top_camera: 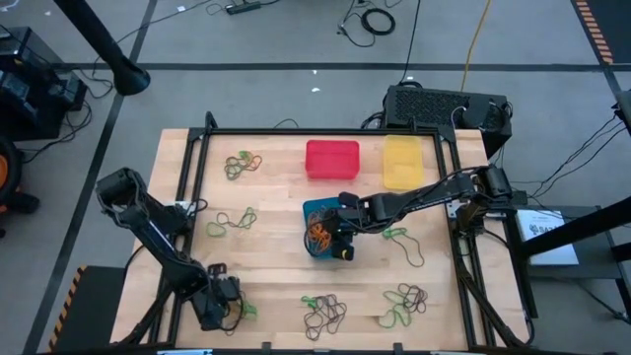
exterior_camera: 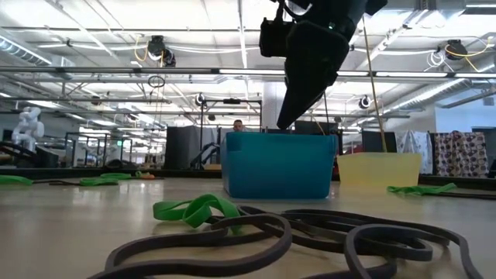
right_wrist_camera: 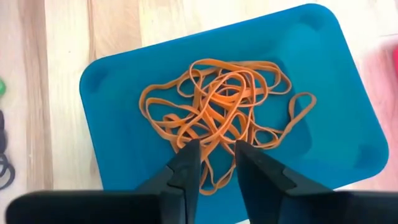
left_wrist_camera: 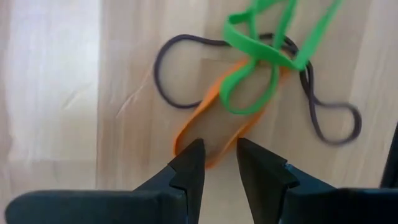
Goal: Sort rubber bands into baskets
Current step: Put the orange rubber band into the blue bin
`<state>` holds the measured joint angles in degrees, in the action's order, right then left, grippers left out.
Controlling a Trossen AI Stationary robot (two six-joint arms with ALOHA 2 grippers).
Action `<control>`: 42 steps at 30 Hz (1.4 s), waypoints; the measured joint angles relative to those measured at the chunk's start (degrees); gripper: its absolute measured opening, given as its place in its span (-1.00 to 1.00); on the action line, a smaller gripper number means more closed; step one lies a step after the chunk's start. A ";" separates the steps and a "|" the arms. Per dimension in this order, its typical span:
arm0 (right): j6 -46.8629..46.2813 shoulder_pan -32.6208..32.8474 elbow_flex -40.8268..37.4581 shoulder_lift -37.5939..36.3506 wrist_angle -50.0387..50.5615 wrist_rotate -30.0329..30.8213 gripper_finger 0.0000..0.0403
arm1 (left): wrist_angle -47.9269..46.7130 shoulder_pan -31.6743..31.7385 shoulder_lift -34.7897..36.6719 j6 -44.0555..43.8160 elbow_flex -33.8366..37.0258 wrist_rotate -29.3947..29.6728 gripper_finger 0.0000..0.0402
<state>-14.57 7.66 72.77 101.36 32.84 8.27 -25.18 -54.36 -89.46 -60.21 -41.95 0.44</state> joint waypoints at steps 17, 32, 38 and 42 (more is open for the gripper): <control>-8.04 -0.04 0.00 0.00 -0.32 -4.55 -0.54 | -1.39 -0.77 -0.28 12.60 -0.43 -1.92 -0.96; -13.32 0.29 10.00 -4.28 0.43 -16.32 -0.54 | -25.07 4.97 15.60 23.42 -12.40 -6.10 -0.99; -13.95 1.11 14.57 -8.83 0.51 -15.89 -0.54 | -27.94 10.41 21.92 32.46 -18.28 1.69 -0.99; -14.73 2.68 14.95 -12.84 0.57 -15.72 -0.54 | -25.78 15.65 23.28 43.99 -19.98 15.98 -0.99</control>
<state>-29.30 10.34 87.72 88.52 33.41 -7.45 -50.97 -38.71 -66.18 -16.23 -61.94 16.41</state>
